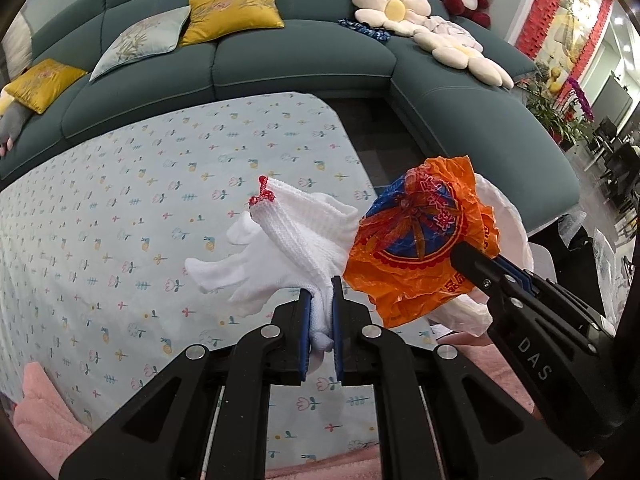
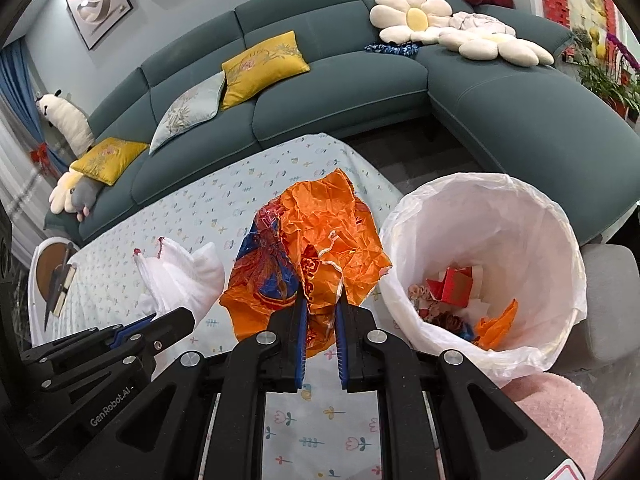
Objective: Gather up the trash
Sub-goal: 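Carry the glove and plastic bag into the white trash bag and open both tools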
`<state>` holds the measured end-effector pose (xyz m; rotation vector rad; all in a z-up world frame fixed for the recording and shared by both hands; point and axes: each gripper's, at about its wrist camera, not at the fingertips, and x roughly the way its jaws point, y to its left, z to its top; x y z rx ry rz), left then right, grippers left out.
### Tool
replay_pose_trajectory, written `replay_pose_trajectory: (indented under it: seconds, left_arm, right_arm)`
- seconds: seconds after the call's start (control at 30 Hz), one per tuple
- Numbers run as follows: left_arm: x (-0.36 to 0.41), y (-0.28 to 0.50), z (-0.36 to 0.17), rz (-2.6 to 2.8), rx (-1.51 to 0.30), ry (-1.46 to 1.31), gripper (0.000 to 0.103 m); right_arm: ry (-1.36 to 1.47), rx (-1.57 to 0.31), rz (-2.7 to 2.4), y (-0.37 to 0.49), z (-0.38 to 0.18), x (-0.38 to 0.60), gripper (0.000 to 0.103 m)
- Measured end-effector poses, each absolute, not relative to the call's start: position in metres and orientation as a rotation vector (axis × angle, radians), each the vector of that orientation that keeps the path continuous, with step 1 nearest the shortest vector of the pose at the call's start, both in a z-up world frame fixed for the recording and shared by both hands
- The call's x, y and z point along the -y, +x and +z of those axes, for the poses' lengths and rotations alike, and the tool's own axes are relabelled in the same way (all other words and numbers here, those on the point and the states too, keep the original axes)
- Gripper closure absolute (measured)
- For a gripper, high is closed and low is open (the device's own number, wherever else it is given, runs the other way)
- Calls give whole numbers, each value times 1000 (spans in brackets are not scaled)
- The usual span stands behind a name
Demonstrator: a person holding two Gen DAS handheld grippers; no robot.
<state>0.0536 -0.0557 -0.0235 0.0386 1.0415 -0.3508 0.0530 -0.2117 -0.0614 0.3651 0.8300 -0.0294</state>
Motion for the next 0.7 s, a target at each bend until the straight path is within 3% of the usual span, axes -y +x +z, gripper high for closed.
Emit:
replay_pose_trajectory:
  seconds: [0.7]
  left_arm:
    - [134, 53, 0, -536, -1010, 82, 94]
  right_arm:
    - [472, -771, -184, 24, -60, 299, 92]
